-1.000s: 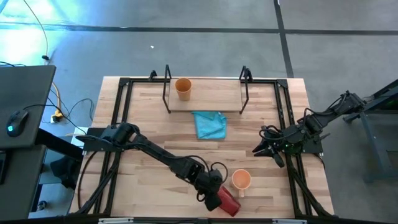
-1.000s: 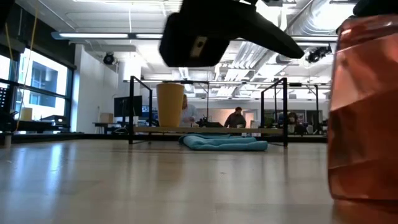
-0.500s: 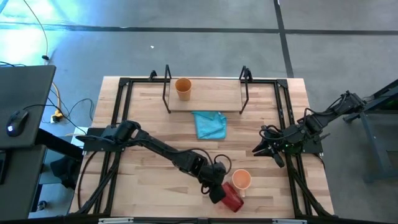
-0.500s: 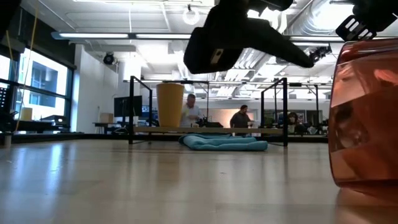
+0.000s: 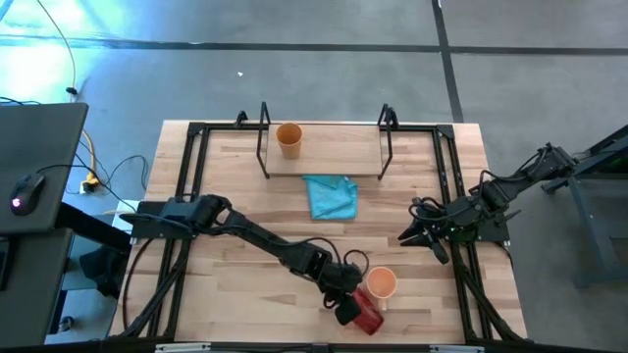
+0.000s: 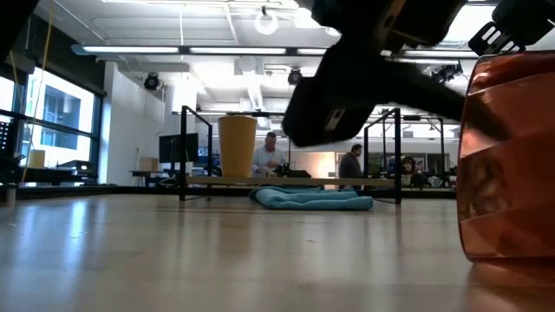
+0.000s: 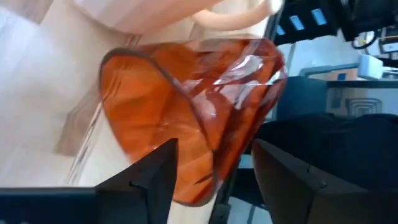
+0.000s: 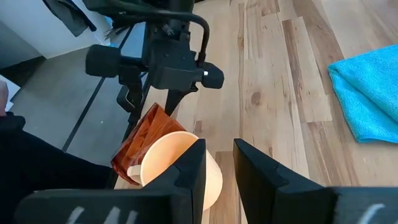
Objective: Stack small to large cups/mugs on shelf
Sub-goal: Put the orange cup on the shelf
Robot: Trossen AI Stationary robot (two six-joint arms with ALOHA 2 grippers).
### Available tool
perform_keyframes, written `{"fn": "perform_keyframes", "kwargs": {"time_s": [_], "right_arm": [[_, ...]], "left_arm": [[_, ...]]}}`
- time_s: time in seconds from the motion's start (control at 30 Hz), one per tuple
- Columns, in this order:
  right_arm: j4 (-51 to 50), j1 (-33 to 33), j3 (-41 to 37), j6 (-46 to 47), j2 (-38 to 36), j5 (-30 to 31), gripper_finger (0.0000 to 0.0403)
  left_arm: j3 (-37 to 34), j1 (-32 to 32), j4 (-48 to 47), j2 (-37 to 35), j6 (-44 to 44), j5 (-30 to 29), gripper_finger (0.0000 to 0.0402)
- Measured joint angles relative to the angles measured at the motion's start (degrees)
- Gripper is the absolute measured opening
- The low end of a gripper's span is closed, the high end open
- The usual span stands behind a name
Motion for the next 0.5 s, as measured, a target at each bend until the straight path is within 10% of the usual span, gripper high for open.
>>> {"fn": "perform_keyframes", "kwargs": {"time_s": [0.3,0.5], "right_arm": [[0.0,0.0,0.0,0.0,0.0,0.0,0.0071],[0.0,0.0,0.0,0.4,0.0,0.0,0.0071]], "left_arm": [[0.3,0.0,2.8,-0.5,3.9,-0.6,0.0015],[0.2,0.0,1.9,-0.7,4.9,-0.9,0.0007]]}}
